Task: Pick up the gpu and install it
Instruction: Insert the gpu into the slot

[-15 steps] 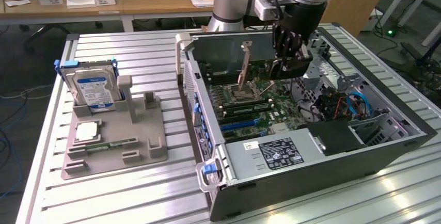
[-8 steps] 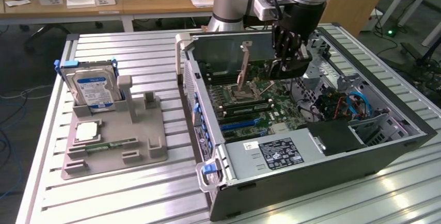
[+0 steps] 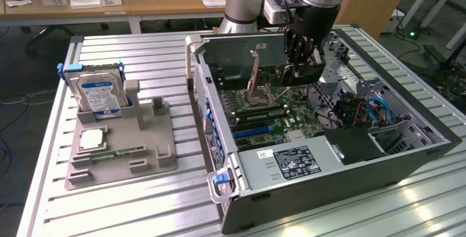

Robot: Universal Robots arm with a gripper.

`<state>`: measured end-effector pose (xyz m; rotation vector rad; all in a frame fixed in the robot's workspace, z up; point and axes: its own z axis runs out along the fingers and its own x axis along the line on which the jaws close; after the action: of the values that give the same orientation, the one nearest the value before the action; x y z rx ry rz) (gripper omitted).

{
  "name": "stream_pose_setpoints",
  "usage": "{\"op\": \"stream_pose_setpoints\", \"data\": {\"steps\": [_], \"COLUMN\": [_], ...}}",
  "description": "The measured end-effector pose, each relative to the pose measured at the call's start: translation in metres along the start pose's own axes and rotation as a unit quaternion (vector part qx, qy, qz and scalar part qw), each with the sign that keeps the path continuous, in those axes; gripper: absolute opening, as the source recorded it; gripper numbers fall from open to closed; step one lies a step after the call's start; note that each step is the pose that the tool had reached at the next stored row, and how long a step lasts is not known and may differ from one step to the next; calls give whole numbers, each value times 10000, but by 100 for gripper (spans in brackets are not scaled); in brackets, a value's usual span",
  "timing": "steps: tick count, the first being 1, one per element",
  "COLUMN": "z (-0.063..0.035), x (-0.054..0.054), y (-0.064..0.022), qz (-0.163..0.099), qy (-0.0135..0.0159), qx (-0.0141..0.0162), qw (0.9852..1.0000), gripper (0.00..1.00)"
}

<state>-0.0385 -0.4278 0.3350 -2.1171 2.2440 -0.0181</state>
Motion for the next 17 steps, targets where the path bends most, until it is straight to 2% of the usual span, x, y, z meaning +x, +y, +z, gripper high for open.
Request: {"op": "stream_pose_setpoints", "data": {"steps": [2, 4, 6, 13, 17], "z": [14, 27, 56, 140, 206], "x": [2, 5, 8, 70, 80], "y": [9, 14, 52, 80, 150], "qz": [20, 23, 27, 31, 32], "qy": [13, 43, 56, 60, 72], "qx": [1, 1, -1, -6, -16], "qw": [10000, 10000, 10000, 10000, 10000], "gripper": [28, 28, 28, 28, 28]}}
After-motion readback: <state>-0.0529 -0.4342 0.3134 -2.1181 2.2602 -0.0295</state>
